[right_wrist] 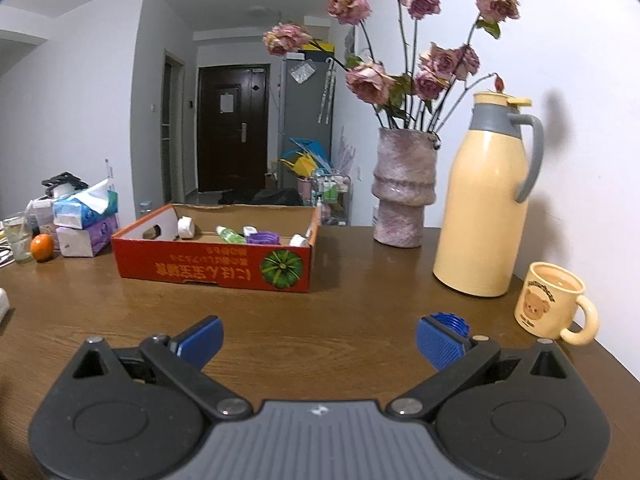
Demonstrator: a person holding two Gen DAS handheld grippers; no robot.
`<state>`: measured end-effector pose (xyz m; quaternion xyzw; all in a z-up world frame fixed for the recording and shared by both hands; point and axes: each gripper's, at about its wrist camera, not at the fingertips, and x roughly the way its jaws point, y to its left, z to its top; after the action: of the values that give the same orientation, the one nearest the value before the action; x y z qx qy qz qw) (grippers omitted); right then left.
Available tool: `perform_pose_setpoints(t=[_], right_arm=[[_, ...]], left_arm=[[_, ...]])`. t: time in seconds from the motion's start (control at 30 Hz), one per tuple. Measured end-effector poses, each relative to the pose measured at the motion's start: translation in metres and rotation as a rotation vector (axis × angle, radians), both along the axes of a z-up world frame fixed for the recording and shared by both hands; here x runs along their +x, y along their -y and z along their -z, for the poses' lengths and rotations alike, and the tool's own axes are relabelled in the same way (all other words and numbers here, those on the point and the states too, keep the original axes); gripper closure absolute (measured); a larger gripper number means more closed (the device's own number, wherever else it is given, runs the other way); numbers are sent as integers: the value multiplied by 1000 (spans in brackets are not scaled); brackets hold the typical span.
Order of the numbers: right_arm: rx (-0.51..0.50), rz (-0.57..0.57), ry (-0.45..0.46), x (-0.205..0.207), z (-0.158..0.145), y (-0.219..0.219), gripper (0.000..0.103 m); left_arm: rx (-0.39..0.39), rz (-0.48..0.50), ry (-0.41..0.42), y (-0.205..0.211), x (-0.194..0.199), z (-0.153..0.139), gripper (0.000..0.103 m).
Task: Organize rigid objects
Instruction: 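Grasp the white cotton-pad box with the left gripper while the right gripper approaches the blue cap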
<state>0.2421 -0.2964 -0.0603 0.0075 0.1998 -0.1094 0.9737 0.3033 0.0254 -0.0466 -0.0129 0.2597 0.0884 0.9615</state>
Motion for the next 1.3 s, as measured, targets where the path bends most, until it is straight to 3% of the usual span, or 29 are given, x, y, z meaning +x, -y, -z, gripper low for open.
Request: perform_pose_setpoints(t=[0.83, 1.17, 1.3], right_arm=[[9, 180, -121, 37, 41, 71, 0], [25, 216, -138, 53, 52, 90, 0], [36, 233, -137, 59, 55, 95, 0]], left_arm=[[26, -150, -48, -77, 53, 38, 0], [-62, -181, -130, -115, 91, 68, 0], [-53, -177, -126, -116, 97, 72, 0]])
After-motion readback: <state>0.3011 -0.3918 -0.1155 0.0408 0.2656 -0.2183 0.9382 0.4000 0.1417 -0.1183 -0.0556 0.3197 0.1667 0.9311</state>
